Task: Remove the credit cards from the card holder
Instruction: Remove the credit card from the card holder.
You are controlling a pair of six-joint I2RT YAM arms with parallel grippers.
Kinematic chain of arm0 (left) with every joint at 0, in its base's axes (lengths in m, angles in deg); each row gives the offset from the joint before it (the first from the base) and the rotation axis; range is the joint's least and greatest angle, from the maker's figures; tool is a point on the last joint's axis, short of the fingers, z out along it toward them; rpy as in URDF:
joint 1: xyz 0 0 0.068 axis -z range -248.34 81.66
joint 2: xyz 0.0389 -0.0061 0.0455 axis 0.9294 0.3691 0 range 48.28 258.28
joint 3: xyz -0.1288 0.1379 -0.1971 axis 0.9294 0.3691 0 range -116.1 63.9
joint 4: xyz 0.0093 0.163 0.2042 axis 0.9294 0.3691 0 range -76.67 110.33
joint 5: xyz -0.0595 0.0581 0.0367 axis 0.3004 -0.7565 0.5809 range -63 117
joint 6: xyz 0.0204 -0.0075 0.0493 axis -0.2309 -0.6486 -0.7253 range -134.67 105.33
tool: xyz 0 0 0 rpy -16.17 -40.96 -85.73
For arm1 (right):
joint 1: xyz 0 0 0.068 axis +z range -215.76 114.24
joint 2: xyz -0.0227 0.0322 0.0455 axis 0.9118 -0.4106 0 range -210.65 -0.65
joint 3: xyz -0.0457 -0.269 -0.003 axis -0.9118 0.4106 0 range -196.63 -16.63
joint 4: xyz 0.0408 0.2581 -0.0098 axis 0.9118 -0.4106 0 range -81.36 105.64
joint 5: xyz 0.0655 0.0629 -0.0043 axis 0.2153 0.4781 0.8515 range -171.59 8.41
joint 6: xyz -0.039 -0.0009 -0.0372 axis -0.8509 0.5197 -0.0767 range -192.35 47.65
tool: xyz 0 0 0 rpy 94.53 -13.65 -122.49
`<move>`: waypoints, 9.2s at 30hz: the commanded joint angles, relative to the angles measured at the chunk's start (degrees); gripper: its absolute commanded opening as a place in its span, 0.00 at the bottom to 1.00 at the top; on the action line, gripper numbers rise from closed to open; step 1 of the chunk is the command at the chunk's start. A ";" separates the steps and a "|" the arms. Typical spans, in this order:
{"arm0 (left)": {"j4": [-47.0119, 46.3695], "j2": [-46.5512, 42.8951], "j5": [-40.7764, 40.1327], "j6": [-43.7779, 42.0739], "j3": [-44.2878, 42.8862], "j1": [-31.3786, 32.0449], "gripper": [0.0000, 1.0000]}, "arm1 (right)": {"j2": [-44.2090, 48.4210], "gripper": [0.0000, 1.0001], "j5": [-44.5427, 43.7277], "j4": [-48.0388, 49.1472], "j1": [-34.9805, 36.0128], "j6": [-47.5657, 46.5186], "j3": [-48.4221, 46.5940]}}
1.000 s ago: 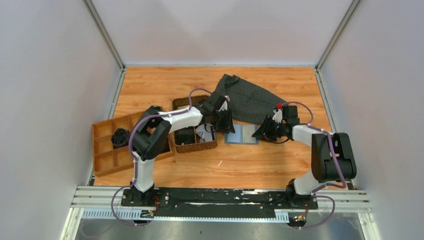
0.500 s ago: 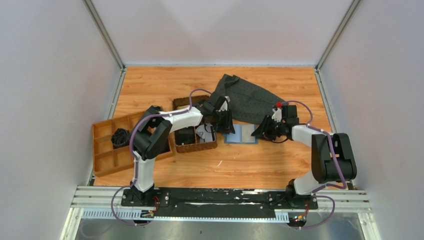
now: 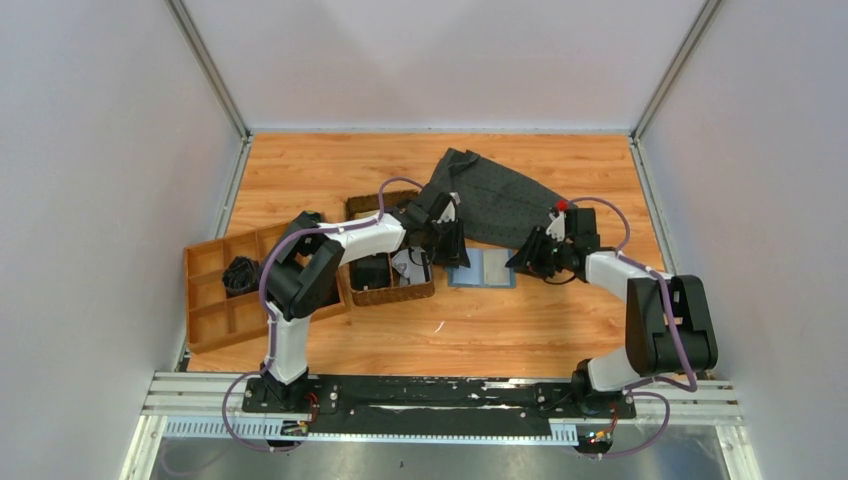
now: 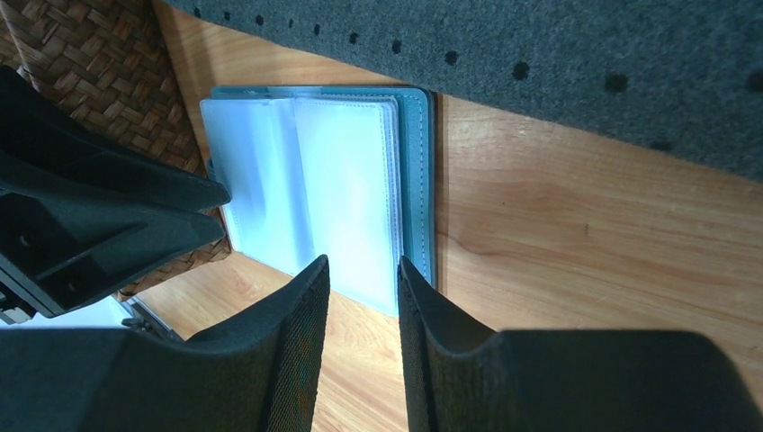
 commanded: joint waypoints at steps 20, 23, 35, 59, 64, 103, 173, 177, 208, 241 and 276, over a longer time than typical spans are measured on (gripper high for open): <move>-0.18 2.76 1.32 -0.74 0.87 0.12 0.40 | -2.78 0.35 1.74 0.89 5.52 0.82 -1.39; -0.32 2.58 1.33 -0.74 1.19 0.12 0.40 | -1.73 0.35 1.80 0.96 5.99 1.18 -1.65; -0.38 0.96 1.32 -0.82 1.48 0.12 0.40 | -1.73 0.35 1.64 1.05 9.48 1.90 -3.89; 5.47 -10.48 -3.30 -1.28 -0.13 -1.64 0.40 | -2.43 0.35 0.74 2.95 17.15 4.47 -8.08; 5.77 -11.07 -4.00 -0.88 -0.04 -1.89 0.40 | -4.28 0.36 1.65 3.77 18.55 4.48 -9.39; 0.57 1.95 -2.28 3.35 1.18 -2.17 0.40 | -12.06 0.24 5.10 16.36 12.41 14.30 -4.30; 10.42 0.53 -9.16 -3.43 -6.65 0.26 0.41 | -6.68 0.11 -20.35 -13.22 7.25 0.00 0.61; 10.01 0.75 -8.41 -3.72 -7.83 1.76 0.41 | -2.26 0.12 -20.25 -15.01 6.86 -1.21 0.91; 4.97 8.87 -1.61 -3.38 -10.63 4.86 0.27 | -2.12 0.23 -0.99 23.50 3.37 21.38 13.41; 3.14 10.89 -0.84 -1.53 -5.58 5.05 0.27 | -16.26 0.00 8.94 59.32 0.26 34.29 23.74; 5.94 5.98 -3.18 -3.82 -5.33 2.73 0.29 | 20.24 0.00 14.22 11.93 -15.98 10.30 27.04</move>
